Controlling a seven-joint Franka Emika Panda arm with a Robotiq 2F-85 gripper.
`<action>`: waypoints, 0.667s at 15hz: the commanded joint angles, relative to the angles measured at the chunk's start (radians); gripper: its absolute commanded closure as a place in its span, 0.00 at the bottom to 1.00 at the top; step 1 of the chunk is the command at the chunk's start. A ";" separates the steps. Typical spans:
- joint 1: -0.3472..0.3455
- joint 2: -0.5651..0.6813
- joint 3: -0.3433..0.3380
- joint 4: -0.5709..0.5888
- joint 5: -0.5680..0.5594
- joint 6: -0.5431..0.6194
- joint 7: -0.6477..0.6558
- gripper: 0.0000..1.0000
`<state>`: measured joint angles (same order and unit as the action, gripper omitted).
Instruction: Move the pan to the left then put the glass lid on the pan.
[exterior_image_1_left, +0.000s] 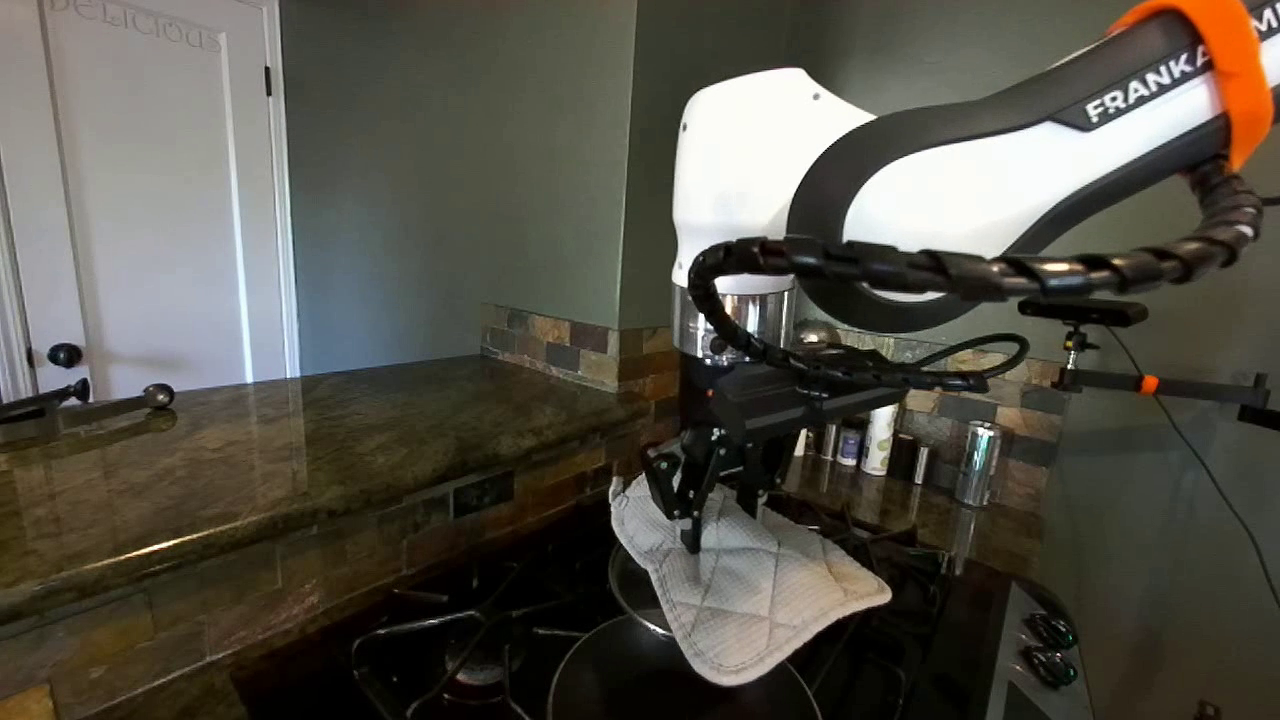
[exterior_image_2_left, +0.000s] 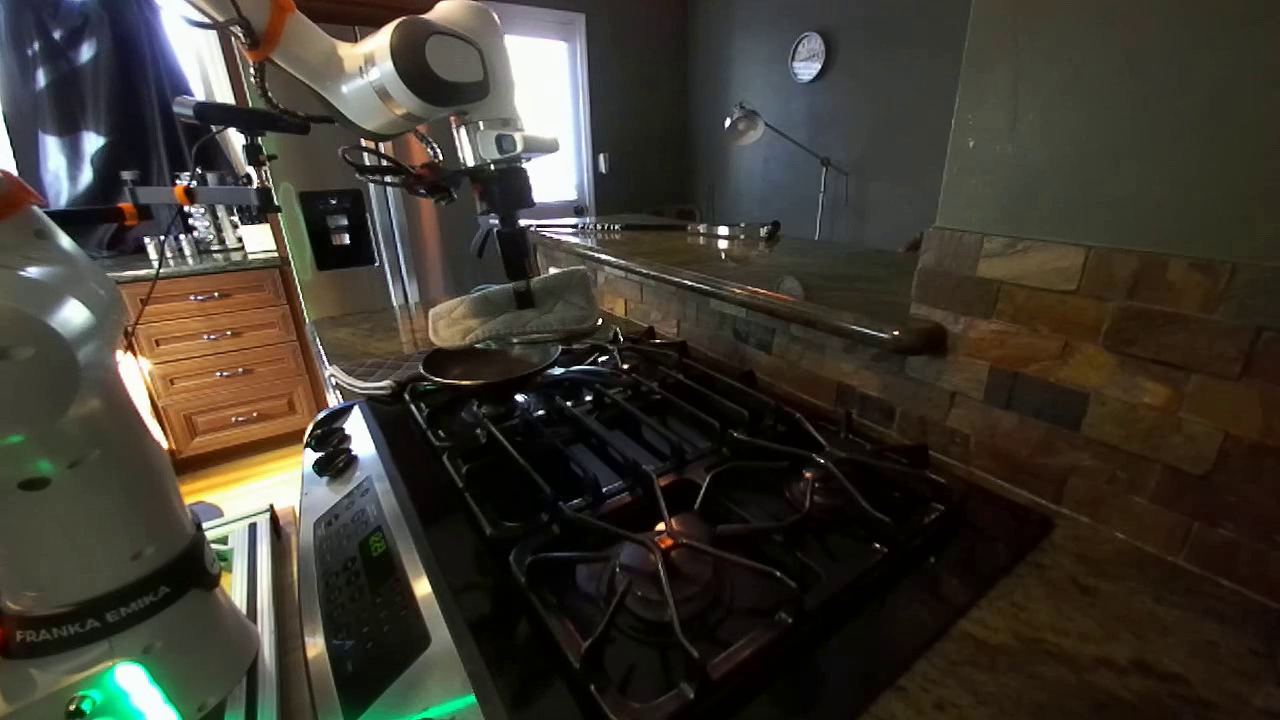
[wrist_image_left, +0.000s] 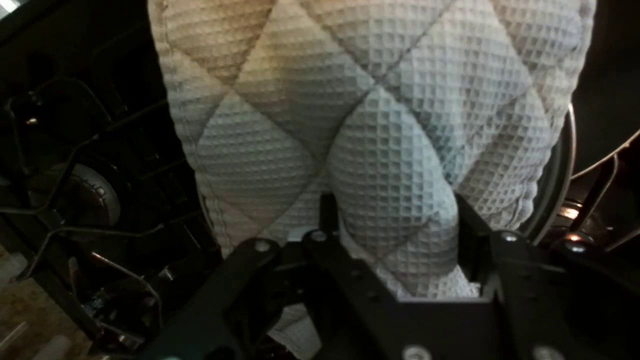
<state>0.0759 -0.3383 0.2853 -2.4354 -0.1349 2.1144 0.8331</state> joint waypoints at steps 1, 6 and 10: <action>0.027 -0.027 0.014 -0.014 0.031 -0.037 0.068 0.70; 0.051 -0.036 0.031 -0.037 0.043 0.010 0.150 0.70; 0.067 -0.044 0.041 -0.047 0.040 0.021 0.186 0.70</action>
<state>0.1273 -0.3388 0.3191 -2.4485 -0.1066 2.1073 0.9788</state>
